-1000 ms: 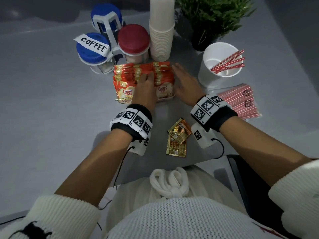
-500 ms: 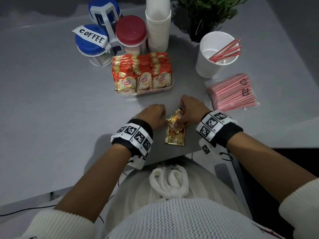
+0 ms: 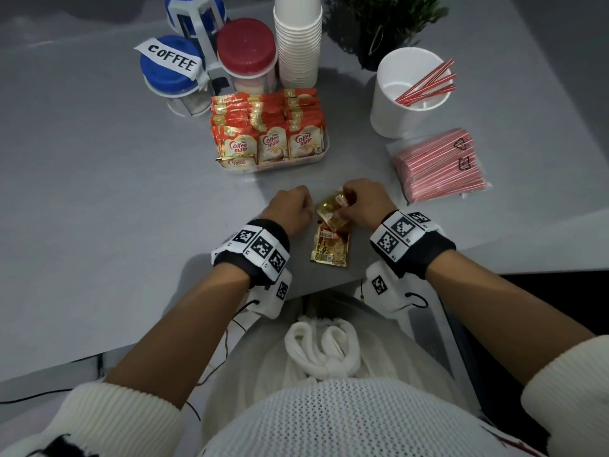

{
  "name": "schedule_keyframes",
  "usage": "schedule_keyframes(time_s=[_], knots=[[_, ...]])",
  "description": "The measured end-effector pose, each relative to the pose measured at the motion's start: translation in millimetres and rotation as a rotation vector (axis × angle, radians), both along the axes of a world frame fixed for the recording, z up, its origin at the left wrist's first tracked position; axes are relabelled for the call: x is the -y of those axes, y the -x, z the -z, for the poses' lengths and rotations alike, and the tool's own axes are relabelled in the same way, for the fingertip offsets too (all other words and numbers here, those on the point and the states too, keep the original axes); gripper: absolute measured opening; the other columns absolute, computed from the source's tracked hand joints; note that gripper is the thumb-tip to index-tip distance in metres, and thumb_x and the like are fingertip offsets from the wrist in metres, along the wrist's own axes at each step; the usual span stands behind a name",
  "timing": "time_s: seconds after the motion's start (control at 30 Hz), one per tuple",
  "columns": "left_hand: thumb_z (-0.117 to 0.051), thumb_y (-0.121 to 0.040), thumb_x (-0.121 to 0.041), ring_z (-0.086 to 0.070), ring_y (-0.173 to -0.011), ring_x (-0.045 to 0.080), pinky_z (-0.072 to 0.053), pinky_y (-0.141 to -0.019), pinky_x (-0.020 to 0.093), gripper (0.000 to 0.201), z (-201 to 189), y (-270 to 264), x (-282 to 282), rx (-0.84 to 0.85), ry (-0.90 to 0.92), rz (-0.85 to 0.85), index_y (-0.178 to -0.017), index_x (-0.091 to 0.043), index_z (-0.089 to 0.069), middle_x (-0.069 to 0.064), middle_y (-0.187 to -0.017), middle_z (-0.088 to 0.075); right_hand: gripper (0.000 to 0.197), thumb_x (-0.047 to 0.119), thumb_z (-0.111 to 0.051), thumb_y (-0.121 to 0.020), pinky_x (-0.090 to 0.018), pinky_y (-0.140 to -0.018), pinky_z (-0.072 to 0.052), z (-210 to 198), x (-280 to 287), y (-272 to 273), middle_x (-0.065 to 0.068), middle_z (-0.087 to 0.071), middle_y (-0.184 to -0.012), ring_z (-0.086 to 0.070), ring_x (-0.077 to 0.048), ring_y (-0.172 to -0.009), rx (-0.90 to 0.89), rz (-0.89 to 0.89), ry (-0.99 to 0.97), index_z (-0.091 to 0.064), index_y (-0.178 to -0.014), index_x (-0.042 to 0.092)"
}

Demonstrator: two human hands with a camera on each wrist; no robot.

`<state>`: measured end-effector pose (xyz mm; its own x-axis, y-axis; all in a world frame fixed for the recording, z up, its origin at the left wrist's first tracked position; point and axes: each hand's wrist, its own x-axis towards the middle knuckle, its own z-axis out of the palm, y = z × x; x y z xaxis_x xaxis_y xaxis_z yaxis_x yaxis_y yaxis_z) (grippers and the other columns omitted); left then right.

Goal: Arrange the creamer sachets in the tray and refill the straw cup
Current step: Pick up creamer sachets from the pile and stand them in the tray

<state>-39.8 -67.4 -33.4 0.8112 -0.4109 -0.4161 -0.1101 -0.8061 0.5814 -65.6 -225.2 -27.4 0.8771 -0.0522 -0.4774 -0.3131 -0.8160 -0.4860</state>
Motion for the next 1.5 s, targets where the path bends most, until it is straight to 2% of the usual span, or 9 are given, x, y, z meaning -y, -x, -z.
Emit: schedule_keyframes(time_s=[0.07,0.2,0.4,0.5,0.67,0.93,1.13,1.3,1.5], knots=[[-0.043,-0.097,-0.021,-0.064,-0.077,0.027,-0.051,-0.075,0.034,0.027,-2.9,-0.8,-2.0,-0.075,0.134,-0.173,-0.081,-0.004,-0.057,0.017,-0.086,-0.066,0.009,0.012,-0.067,-0.078,-0.029,-0.071,-0.036,-4.4,-1.0,0.0,-0.006,-0.056,-0.085,-0.047,-0.019,-0.083,0.18,0.082,-0.088,-0.059,-0.075,0.011],[-0.023,-0.098,-0.048,-0.059,-0.038,0.013,-0.046,-0.041,0.016,0.066,-16.0,-1.5,-2.8,-0.415,0.38,-0.395,-0.062,-0.005,-0.058,0.009,-0.052,-0.063,0.021,0.016,-0.068,-0.079,-0.039,-0.071,-0.042,-17.1,-13.8,-1.1,-0.02,-0.064,-0.084,-0.057,-0.031,-0.078,0.468,0.036,-0.131,-0.068,-0.087,-0.003],[-0.014,-0.096,-0.055,-0.065,-0.056,0.012,-0.048,-0.056,0.018,0.066,-28.7,-6.5,-9.0,-0.544,0.705,-0.582,-0.083,-0.011,-0.062,0.002,-0.065,-0.069,0.023,0.002,-0.066,-0.069,-0.008,-0.066,-0.039,-19.2,-29.8,4.8,-0.022,-0.063,-0.08,-0.059,-0.025,-0.07,0.656,-0.115,-0.14,-0.073,-0.091,-0.001],[-0.037,-0.098,-0.034,-0.063,-0.07,0.014,-0.051,-0.061,0.021,0.031,-32.6,-8.2,-12.0,-0.492,0.774,-0.623,-0.094,-0.013,-0.059,0.004,-0.08,-0.064,0.024,-0.008,-0.061,-0.068,-0.013,-0.075,-0.037,-11.8,-30.4,5.1,-0.022,-0.065,-0.085,-0.06,-0.022,-0.078,0.715,-0.177,-0.139,-0.072,-0.088,-0.004],[-0.043,-0.095,-0.003,-0.059,-0.073,0.011,-0.051,-0.056,0.012,0.029,-29.1,-10.7,-17.4,-0.314,0.701,-0.586,-0.121,0.006,-0.052,0.014,-0.102,-0.059,0.023,-0.008,-0.056,-0.075,-0.002,-0.075,-0.041,-13.1,-27.9,0.7,-0.02,-0.068,-0.094,-0.062,-0.02,-0.082,0.732,-0.017,-0.248,-0.072,-0.09,-0.003],[-0.051,-0.092,-0.004,-0.058,-0.071,0.008,-0.049,-0.052,0.008,0.027,-29.2,-14.6,-20.9,-0.185,0.605,-0.453,-0.116,0.005,-0.057,0.012,-0.096,-0.061,0.043,0.005,-0.067,-0.08,-0.001,-0.062,-0.04,-26.6,-31.1,-16.9,0.001,-0.056,-0.095,-0.048,0.003,-0.069,0.401,0.063,-0.341,-0.057,-0.122,0.007],[-0.067,-0.081,-0.009,-0.052,-0.072,0.008,-0.041,-0.06,0.003,0.019,-32.1,-24.5,-31.1,0.188,0.405,-0.458,-0.096,0.003,-0.062,0.001,-0.083,-0.056,0.022,0.006,-0.067,-0.079,0.0,-0.056,-0.034,-20.6,-33.1,-28.9,0.011,-0.054,-0.074,-0.042,0.006,-0.061,0.335,-0.004,-0.242,-0.065,-0.1,0.002],[-0.065,-0.08,-0.011,-0.046,-0.113,0.03,-0.044,-0.092,0.036,0.034,-29.9,-43.4,-58.9,0.467,0.007,-0.391,-0.113,-0.007,-0.058,0.015,-0.124,-0.046,0.027,0.007,-0.066,-0.08,-0.02,-0.076,-0.045,-22.4,-33.0,-46.4,-0.013,-0.068,-0.105,-0.061,-0.02,-0.088,0.388,0.042,-0.194,-0.063,-0.105,0.001],[-0.054,-0.088,-0.012,-0.042,-0.113,0.035,-0.036,-0.09,0.041,0.029,-28.6,-59.5,-76.9,0.498,-0.268,-0.18,-0.116,-0.006,-0.06,0.017,-0.123,-0.051,0.028,0.005,-0.065,-0.079,-0.038,-0.09,-0.052,-31.9,-41.0,-74.2,-0.013,-0.067,-0.108,-0.063,-0.026,-0.099,0.447,0.155,-0.265,-0.061,-0.107,0.001]])
